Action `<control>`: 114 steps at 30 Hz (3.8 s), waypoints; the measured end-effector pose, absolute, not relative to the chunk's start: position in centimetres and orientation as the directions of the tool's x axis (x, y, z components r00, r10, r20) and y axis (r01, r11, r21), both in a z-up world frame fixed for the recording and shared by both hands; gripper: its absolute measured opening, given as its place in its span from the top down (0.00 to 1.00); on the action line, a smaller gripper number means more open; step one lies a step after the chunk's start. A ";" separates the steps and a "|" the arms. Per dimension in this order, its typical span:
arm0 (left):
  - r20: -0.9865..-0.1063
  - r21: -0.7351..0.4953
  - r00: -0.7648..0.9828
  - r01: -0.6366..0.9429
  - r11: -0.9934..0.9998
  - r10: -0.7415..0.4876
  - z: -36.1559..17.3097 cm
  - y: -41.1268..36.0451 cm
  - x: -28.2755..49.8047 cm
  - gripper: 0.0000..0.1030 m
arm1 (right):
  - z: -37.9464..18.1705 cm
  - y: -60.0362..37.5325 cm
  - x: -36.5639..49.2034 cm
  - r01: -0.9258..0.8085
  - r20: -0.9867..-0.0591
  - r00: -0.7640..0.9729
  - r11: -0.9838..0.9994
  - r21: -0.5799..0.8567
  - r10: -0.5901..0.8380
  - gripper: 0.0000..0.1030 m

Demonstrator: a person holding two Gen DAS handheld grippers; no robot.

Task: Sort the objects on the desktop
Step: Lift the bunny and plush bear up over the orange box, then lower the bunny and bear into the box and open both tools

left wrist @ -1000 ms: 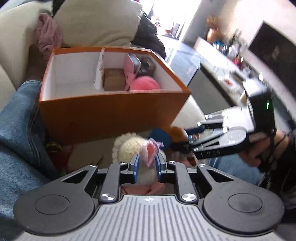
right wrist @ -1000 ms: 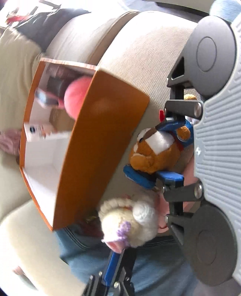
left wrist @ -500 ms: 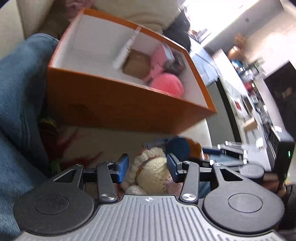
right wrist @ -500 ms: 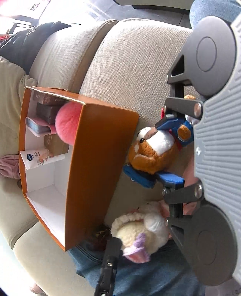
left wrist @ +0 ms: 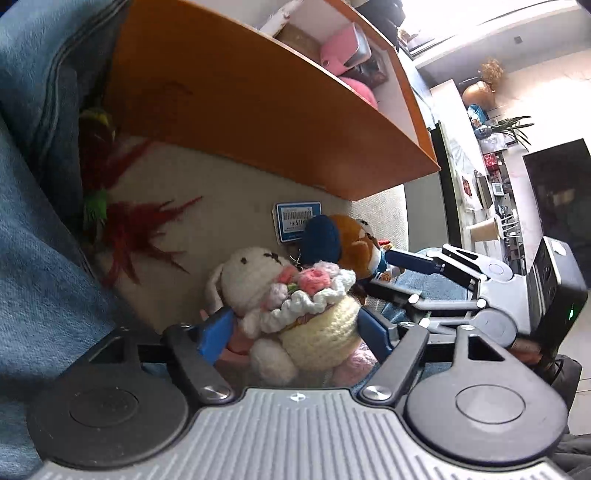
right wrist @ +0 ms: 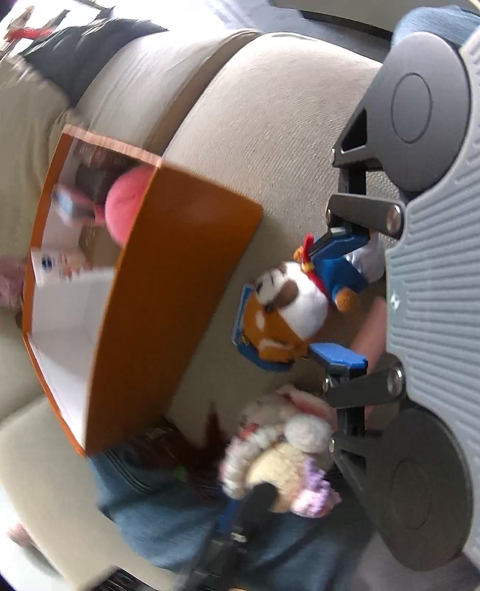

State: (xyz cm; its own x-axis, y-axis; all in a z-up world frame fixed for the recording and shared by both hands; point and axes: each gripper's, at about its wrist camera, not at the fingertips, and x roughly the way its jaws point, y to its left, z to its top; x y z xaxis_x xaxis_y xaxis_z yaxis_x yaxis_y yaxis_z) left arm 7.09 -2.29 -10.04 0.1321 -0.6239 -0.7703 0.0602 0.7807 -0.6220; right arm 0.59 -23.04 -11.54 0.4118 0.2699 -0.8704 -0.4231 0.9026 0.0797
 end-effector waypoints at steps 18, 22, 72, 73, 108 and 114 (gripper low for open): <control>-0.837 -0.485 0.221 0.122 0.866 -0.500 -10.2 -5.5 8.1 0.28 | -12.9 -23.5 1.7 -0.420 -0.852 0.458 0.906 0.046 0.255 0.56; -0.850 -0.414 0.271 0.184 0.891 -0.451 -8.7 -5.7 7.5 0.29 | -11.8 -24.1 1.5 -0.391 -0.830 0.485 0.917 0.074 0.274 0.58; -0.905 -0.056 0.339 0.504 0.862 -0.258 -4.6 -10.4 18.7 0.28 | -8.5 -24.2 14.1 0.055 -0.812 0.514 0.935 0.351 0.275 0.55; -0.911 -0.056 0.325 0.513 0.856 -0.255 -4.9 -10.5 18.8 0.28 | -8.6 -24.2 14.2 0.058 -0.812 0.514 0.933 0.355 0.277 0.55; -0.913 -0.205 0.171 0.593 0.778 -0.371 -6.2 -9.6 22.1 0.24 | -6.8 -24.2 13.2 -0.108 -0.816 0.511 0.962 0.251 0.271 0.50; -0.916 -0.203 0.153 0.621 0.757 -0.372 -6.4 -9.6 21.7 0.25 | -6.8 -24.7 13.0 -0.116 -0.815 0.512 0.962 0.246 0.271 0.50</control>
